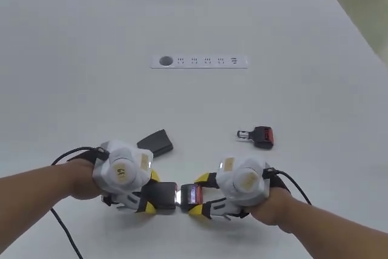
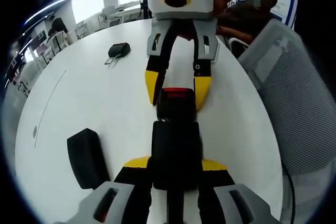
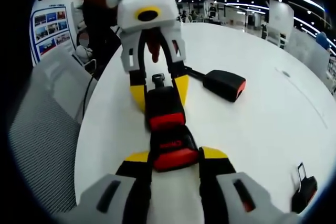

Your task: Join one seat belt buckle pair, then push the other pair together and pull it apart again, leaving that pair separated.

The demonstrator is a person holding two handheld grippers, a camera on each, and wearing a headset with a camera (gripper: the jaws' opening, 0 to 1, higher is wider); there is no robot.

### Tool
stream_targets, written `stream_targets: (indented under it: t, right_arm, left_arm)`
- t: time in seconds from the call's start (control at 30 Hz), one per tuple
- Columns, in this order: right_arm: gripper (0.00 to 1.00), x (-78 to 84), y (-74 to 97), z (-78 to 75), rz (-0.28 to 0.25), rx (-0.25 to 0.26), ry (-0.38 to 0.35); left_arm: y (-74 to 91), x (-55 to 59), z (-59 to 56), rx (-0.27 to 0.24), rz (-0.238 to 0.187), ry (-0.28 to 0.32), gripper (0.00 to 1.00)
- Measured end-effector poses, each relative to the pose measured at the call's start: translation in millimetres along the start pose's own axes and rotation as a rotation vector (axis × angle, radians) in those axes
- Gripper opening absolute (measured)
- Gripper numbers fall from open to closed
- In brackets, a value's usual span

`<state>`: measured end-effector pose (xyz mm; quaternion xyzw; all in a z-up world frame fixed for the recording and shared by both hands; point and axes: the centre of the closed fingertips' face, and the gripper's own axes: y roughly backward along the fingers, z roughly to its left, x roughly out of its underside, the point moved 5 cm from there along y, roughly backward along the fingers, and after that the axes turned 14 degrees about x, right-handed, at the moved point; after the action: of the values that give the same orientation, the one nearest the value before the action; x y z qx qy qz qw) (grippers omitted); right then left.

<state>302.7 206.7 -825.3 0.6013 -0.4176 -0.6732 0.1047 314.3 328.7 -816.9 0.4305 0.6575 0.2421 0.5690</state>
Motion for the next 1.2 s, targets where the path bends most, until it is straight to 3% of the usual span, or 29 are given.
stream_targets:
  t: [0.3, 0.7, 1.2]
  right_arm:
    - [0.35, 0.4, 0.1, 0.1, -0.026, -0.015, 0.008]
    - [0.34, 5.6, 1.1, 2.7, -0.093, 0.021, 0.03]
    - [0.34, 5.6, 1.9, 2.4, -0.119, 0.024, 0.034]
  left_arm:
    - [0.7, 2.4, -0.9, -0.004, -0.029, -0.023, 0.34]
    - [1.2, 4.2, -1.1, -0.007, -0.081, -0.055, 0.34]
    - [2.3, 6.6, -1.9, -0.004, -0.116, -0.062, 0.34]
